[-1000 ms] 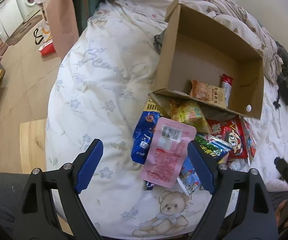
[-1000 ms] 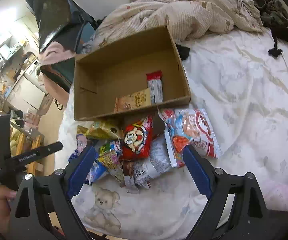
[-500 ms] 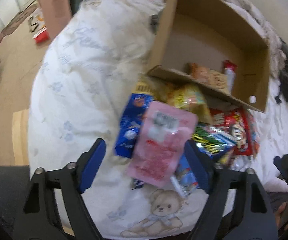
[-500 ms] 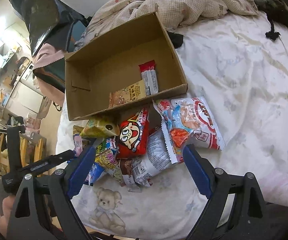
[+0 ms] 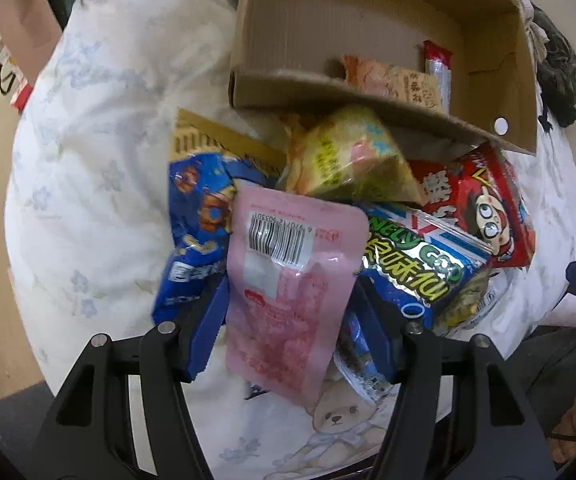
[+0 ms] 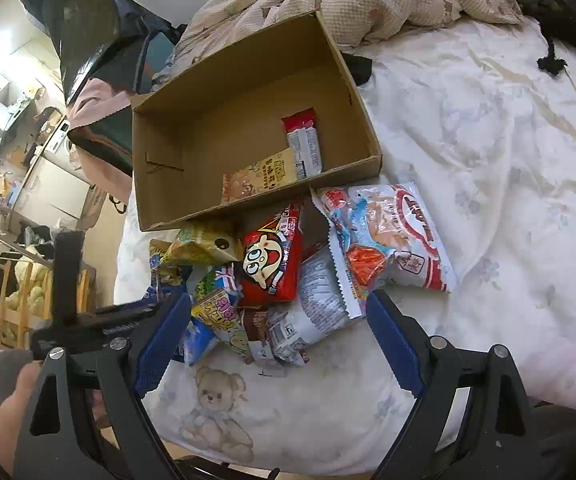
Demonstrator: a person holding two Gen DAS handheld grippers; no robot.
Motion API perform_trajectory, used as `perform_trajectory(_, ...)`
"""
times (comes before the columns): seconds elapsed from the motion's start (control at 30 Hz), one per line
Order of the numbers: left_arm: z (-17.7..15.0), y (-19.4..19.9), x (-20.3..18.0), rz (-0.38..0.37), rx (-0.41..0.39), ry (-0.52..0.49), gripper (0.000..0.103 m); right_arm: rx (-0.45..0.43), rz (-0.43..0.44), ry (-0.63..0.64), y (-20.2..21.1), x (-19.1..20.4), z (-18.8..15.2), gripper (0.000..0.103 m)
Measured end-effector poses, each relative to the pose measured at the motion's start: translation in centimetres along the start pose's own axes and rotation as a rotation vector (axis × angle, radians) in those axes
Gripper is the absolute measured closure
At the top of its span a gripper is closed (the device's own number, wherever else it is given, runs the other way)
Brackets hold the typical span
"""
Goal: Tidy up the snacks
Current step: 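Grasp the pink pouch with the left gripper, then lift the pink pouch with the left gripper while the right gripper grasps the brown chocolate bar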
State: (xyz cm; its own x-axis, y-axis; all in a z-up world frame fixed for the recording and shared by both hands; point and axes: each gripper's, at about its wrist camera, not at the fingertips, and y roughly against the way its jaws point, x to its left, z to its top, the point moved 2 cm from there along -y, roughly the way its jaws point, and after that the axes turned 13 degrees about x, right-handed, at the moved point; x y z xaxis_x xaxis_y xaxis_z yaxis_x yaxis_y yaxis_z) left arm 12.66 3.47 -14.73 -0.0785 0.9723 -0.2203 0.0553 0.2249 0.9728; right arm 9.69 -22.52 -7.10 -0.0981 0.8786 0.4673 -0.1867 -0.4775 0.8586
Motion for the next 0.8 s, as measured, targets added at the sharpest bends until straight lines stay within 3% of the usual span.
perform_trajectory(0.07, 0.1, 0.0, 0.3, -0.006, -0.01, 0.013, 0.043, -0.002, -0.002, 0.003, 0.1, 0.0, -0.1, 0.012)
perform_trajectory(0.13, 0.0, 0.2, 0.3, -0.036, -0.013, 0.004, 0.072, -0.006, 0.002, 0.0, 0.2, -0.1, -0.1, 0.012)
perform_trajectory(0.23, -0.4, 1.0, 0.1, -0.02, -0.039, -0.011, 0.089, -0.015, 0.004, -0.011, 0.4, -0.4, -0.1, 0.012)
perform_trajectory(0.33, -1.0, 2.1, 0.0, 0.024, -0.072, -0.018, 0.097, -0.017, 0.003, -0.021, 0.5, -0.6, -0.1, 0.012)
perform_trajectory(0.5, -2.4, 3.4, 1.0, 0.024, -0.074, 0.024, 0.097, -0.012, -0.007, -0.027, 0.3, -0.7, 0.0, 0.012)
perform_trajectory(0.73, -3.7, 7.3, 1.6, -0.016, -0.155, 0.031, 0.097, 0.038, 0.024, 0.0, -0.6, -0.2, -0.3, 0.013)
perform_trajectory(0.8, -3.8, 7.8, 1.5, -0.012, -0.166, 0.029, 0.097, 0.102, 0.042, 0.06, -1.7, 0.9, -0.9, 0.031)
